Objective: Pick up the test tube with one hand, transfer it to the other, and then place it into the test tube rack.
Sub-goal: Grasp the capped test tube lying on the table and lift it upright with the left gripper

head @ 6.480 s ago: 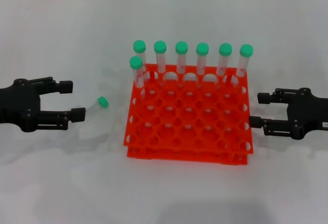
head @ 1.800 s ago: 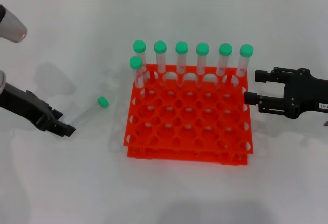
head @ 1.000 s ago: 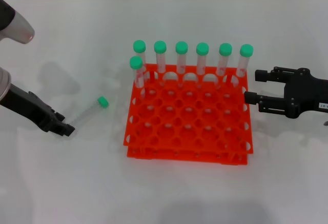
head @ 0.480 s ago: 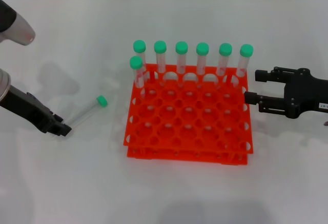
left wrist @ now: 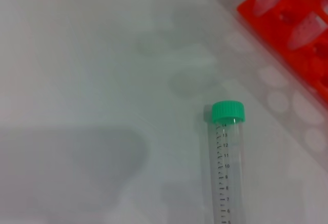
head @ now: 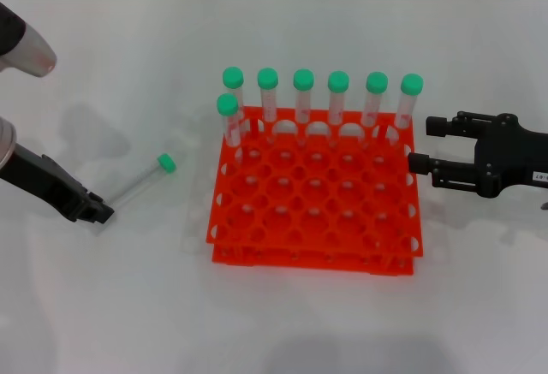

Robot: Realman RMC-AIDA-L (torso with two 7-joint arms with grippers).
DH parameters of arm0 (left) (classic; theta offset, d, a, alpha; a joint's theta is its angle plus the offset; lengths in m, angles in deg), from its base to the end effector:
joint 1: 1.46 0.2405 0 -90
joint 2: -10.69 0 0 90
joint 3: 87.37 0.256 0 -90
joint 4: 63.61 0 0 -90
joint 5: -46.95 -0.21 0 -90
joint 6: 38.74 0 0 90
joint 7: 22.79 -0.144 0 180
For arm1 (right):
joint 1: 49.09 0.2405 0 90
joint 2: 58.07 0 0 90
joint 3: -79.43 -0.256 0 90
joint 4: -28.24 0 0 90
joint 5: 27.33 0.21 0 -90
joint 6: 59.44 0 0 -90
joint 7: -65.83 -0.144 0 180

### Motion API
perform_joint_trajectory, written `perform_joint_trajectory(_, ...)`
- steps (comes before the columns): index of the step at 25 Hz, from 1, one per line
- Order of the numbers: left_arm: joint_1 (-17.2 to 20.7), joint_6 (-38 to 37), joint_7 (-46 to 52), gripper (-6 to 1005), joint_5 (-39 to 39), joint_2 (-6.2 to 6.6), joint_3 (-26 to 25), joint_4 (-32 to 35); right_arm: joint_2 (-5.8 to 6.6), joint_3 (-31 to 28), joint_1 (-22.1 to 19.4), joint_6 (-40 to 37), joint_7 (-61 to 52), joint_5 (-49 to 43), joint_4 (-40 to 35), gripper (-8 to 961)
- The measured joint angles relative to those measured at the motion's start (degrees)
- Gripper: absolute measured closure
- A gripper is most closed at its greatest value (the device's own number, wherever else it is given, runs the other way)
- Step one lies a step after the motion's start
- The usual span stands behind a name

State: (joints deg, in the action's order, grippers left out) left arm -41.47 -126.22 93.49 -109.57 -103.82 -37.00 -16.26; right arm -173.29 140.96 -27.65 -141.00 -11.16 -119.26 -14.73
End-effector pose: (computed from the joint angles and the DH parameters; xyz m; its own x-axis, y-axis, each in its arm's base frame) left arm -0.2903 0.3615 0.0335 0.6863 0.6850 -0.2445 0.6061 -0.7245 -0.3282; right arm 0.2659 0.3228 0.0112 0.8040 -0.2468 -0.5410 -0.4236 -0.8762 -0.2297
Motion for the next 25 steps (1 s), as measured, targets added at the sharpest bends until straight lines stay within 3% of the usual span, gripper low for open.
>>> perform_joint_trajectory(5, -0.1, 0.1, 0.0, 807, -0.2, 0.0, 0.0, 0.0, 0.0, 0.0, 0.0, 0.0, 0.0, 0.0, 0.0, 277)
perform_joint_trajectory(25, -0.3, 0.9, -0.2, 807, 0.3, 0.06, -0.5, 0.4, 0.0, 0.0, 0.0, 0.0, 0.0, 0.0, 0.0, 278)
